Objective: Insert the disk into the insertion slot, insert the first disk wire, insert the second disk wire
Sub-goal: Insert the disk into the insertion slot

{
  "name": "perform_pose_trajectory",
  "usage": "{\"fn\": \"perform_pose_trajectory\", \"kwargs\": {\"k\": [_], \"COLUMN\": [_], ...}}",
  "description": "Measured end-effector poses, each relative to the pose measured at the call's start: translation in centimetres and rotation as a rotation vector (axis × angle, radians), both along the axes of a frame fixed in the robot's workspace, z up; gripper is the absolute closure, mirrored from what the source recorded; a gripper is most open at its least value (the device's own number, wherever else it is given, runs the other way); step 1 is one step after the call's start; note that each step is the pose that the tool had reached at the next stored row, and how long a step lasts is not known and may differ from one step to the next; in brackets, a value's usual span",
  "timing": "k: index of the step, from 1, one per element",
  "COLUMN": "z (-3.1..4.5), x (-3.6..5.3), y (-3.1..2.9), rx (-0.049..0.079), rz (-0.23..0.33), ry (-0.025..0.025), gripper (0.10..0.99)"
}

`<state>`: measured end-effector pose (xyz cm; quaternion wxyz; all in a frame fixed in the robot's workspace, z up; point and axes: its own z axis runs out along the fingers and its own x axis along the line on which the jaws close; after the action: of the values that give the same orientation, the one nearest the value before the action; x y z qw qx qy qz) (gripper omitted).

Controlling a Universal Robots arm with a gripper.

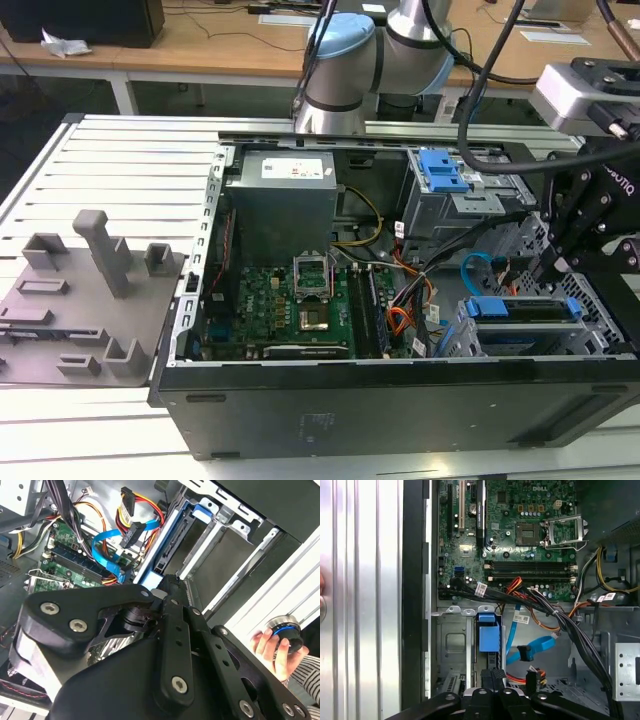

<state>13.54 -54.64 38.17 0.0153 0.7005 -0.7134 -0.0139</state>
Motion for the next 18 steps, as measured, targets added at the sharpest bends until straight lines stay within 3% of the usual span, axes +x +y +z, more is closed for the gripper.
{"fn": "perform_pose_trajectory", "kwargs": {"k": [10,18], "z": [-1.41,-1.49], "x": [0.05,0.08], "y": [0.00,0.00], "rx": [0.000,0.000], "rz": [0.000,0.000], "ry": [0.0000,0.0000], "gripper": [0.980,0.980]}}
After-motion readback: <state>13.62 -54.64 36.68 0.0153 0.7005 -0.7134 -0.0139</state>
